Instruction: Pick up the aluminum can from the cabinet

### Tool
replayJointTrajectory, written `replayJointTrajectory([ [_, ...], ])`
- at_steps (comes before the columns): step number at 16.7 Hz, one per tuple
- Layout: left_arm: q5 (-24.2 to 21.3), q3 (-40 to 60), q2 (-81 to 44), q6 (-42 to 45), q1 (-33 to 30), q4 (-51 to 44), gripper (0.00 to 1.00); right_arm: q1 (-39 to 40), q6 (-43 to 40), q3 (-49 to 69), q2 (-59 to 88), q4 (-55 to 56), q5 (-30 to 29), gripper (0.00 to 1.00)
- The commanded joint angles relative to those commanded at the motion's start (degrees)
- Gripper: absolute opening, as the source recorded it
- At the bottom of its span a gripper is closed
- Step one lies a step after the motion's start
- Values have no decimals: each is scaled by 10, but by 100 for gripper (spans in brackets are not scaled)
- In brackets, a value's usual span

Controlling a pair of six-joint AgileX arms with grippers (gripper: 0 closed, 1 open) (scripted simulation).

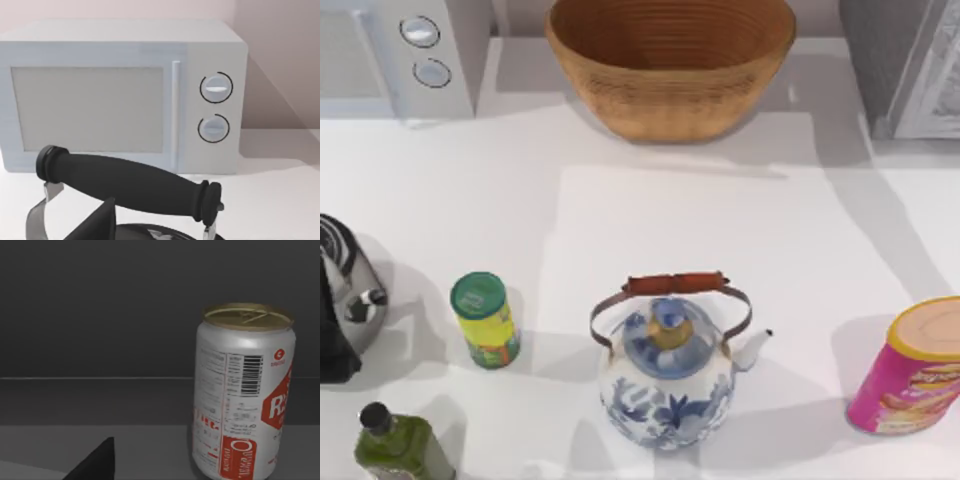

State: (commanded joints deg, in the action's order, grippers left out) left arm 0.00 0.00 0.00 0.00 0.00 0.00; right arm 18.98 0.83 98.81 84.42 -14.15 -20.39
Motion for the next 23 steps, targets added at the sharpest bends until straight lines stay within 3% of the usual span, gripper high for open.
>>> replayJointTrajectory([
  [9,0,0,0,0,0,0,100,-32,0,121,118,-2,31,100],
  [14,0,0,0,0,0,0,100,-35,0,128,125,-3,33,100],
  [23,0,0,0,0,0,0,100,-35,0,128,125,-3,33,32],
])
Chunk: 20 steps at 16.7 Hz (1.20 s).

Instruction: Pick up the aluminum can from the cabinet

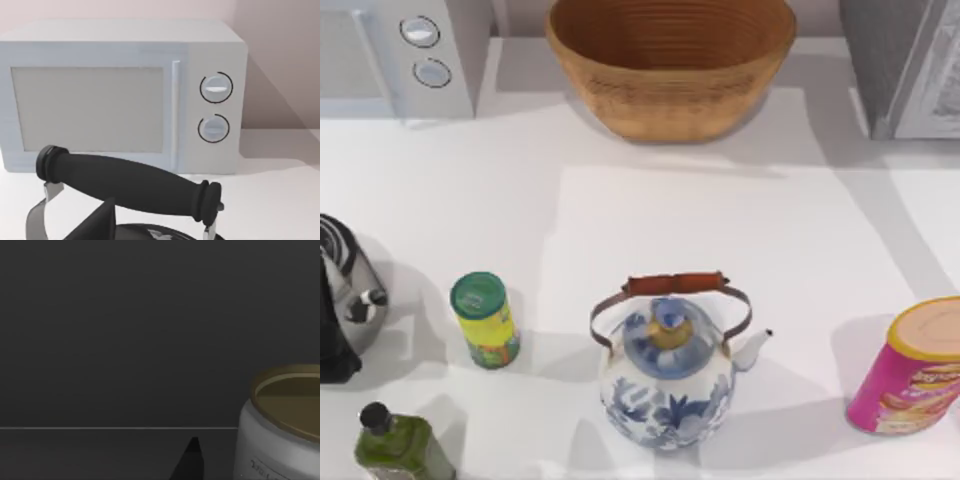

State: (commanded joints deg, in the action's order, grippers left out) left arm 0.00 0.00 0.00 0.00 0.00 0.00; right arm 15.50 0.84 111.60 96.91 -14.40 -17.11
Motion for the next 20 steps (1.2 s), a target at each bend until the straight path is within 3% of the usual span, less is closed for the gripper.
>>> replayJointTrajectory([
  [4,0,0,0,0,0,0,100,0,0,0,0,0,0,2],
  [5,0,0,0,0,0,0,100,0,0,0,0,0,0,0],
  [14,0,0,0,0,0,0,100,2,1,-1,-2,-2,-1,0],
  [20,0,0,0,0,0,0,100,86,0,-20,-131,-110,-82,0],
])
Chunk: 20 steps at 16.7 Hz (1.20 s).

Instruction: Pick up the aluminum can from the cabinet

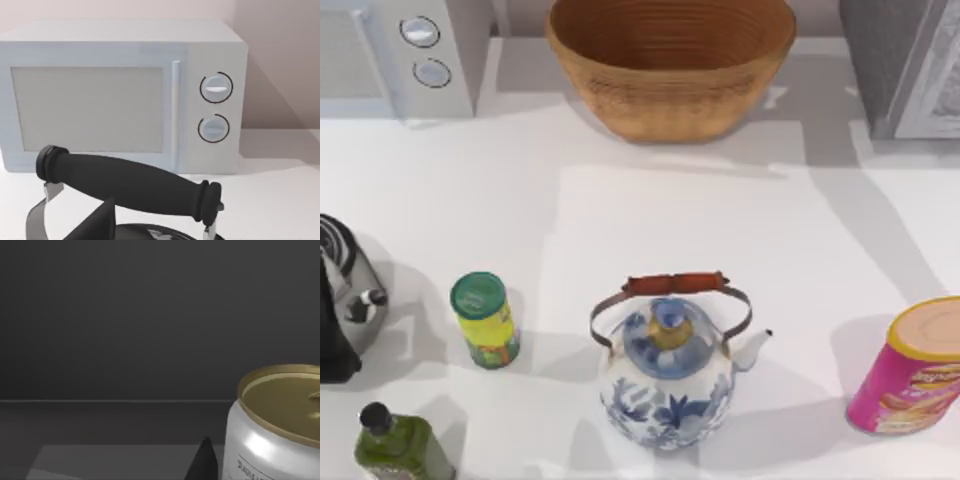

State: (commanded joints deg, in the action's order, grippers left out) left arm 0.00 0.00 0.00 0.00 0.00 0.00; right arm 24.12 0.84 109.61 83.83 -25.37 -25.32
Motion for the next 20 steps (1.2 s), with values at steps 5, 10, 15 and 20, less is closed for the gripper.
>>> replayJointTrajectory([
  [5,0,0,0,0,0,0,100,74,0,-14,-105,-93,-73,0],
  [10,0,0,0,0,0,0,100,74,0,-13,-107,-94,-75,0],
  [15,0,0,0,0,0,0,100,47,0,-104,-170,-64,-45,0],
  [20,0,0,0,0,0,0,100,-17,-2,-341,-320,7,22,0],
])
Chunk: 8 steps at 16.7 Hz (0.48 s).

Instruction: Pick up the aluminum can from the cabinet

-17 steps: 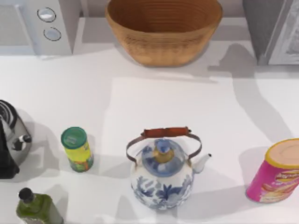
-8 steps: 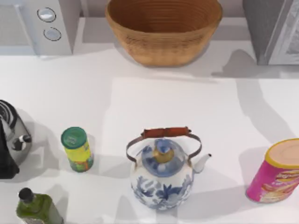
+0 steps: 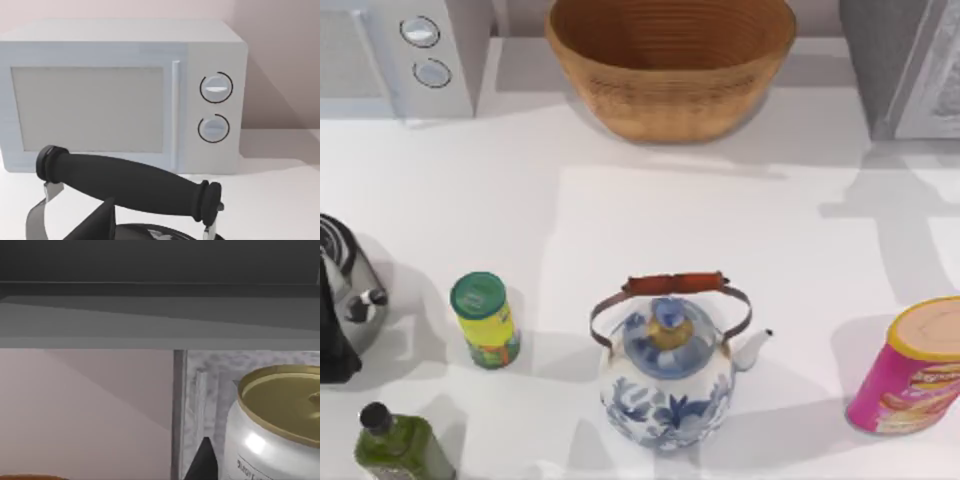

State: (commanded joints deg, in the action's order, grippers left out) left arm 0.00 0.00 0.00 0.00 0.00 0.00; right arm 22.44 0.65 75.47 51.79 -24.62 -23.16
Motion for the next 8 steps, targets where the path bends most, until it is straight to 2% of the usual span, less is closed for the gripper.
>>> replayJointTrajectory([
  [8,0,0,0,0,0,0,100,-135,-4,-496,-309,146,139,0],
])
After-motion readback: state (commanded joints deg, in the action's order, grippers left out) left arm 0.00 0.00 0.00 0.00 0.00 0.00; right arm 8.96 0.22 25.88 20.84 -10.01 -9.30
